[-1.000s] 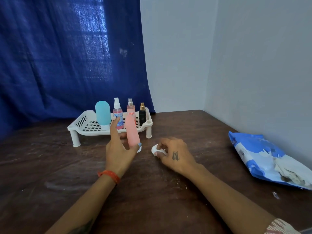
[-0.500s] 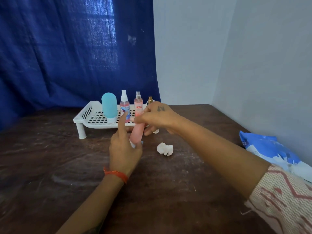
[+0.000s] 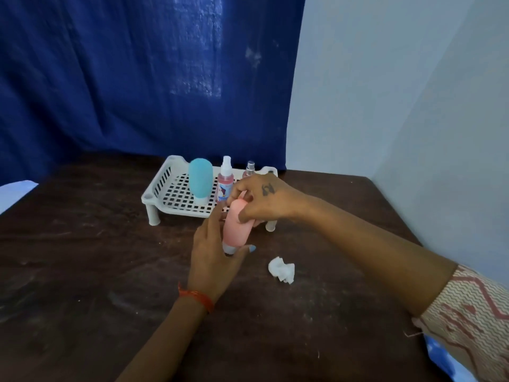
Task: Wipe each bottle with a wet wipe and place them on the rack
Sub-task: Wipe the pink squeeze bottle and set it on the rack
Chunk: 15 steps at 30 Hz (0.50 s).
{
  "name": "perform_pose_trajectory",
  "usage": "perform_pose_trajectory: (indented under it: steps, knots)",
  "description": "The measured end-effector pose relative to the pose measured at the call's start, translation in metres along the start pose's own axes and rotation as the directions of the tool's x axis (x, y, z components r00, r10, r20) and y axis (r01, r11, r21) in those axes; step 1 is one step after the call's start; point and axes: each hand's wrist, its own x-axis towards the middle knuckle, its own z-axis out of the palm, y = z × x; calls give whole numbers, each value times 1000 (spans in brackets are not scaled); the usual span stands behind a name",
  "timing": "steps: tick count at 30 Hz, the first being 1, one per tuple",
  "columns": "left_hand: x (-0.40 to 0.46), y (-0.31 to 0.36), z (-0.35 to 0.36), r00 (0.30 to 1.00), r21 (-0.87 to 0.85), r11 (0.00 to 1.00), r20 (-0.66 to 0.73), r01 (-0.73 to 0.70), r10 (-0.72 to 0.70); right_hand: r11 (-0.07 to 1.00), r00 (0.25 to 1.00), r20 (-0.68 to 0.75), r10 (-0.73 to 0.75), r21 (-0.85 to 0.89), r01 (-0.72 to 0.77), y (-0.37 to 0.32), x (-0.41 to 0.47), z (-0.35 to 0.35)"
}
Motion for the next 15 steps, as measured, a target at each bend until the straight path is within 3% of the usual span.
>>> perform_pose_trajectory:
  steps: [3, 15]
  knots:
    - [8, 12, -21, 999, 30, 998, 5, 50, -50, 992, 997, 38, -67, -104, 71, -15, 11, -16]
    - [71, 15, -111, 990, 127, 982, -37, 142, -139, 957, 975, 73, -210, -188, 221, -96, 87, -52]
